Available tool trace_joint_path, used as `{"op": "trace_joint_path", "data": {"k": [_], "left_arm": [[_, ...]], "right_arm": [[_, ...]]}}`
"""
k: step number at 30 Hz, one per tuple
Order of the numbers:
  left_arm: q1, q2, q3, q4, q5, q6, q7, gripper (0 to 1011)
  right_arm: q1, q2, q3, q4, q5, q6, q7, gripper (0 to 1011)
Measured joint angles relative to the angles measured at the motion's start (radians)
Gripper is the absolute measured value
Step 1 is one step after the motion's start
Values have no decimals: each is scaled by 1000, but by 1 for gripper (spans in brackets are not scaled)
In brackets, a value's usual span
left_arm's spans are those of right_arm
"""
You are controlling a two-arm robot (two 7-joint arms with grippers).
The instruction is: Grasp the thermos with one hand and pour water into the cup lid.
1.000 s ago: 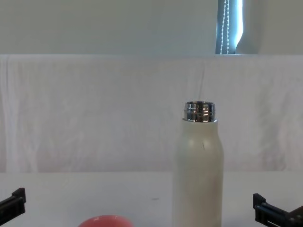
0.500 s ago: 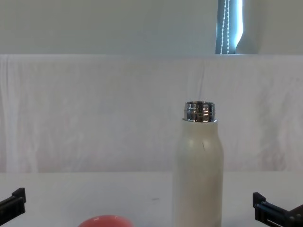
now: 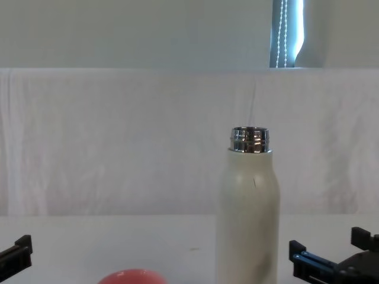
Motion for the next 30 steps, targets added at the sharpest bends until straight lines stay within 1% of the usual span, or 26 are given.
{"op": "trace_joint_path", "data": {"k": [6, 16, 30], "left_arm": [[0, 0, 0, 0, 0, 0, 0, 1001], [0, 0, 0, 0, 0, 0, 0, 1001], [0, 0, 0, 0, 0, 0, 0, 1001]], "right_arm": [[-6, -7, -7, -15, 3, 11, 41, 1001], [4, -15, -26, -18, -7, 14, 67, 1001], [56, -32, -51, 26, -27, 22, 77, 1001]]}}
